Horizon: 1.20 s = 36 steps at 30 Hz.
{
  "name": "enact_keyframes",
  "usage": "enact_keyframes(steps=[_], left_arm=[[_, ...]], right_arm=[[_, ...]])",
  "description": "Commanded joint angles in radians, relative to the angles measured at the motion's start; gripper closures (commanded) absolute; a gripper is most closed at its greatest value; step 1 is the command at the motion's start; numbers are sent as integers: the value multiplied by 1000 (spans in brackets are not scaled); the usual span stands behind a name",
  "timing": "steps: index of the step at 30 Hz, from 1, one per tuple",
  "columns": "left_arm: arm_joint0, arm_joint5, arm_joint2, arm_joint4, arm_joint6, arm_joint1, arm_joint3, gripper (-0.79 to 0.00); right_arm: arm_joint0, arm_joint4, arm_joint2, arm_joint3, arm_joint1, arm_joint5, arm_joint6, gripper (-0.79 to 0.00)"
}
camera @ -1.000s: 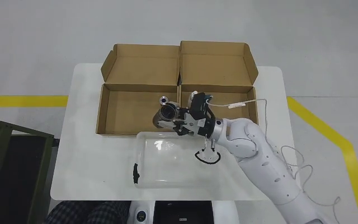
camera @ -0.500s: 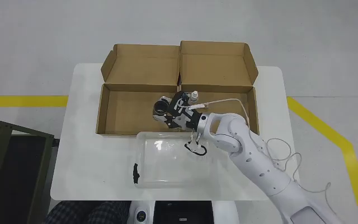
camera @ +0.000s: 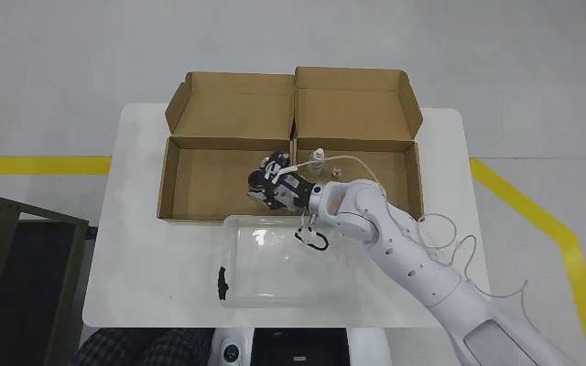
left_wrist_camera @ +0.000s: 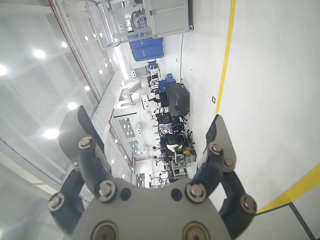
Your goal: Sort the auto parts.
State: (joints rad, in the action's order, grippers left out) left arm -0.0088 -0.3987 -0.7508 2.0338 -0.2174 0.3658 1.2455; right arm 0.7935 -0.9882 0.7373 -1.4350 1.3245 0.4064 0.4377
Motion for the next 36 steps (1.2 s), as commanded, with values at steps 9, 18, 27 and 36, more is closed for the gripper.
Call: enact_keyframes(steps=[9,18,27,36], left_arm=[[0,0,0,0,0,0,0,-785],[0,0,0,0,0,0,0,-785],[0,0,0,0,0,0,0,-785],[0,0,0,0,0,0,0,-785]], right_arm=[[-45,-41,-50,70,31,-33,46,0],[-60,-68,-64,109,49,-37,62,-114],[-59,-78,-61,125,59,-24,77,-351],[-37,-93,-34,99,57,-11,80,-453]])
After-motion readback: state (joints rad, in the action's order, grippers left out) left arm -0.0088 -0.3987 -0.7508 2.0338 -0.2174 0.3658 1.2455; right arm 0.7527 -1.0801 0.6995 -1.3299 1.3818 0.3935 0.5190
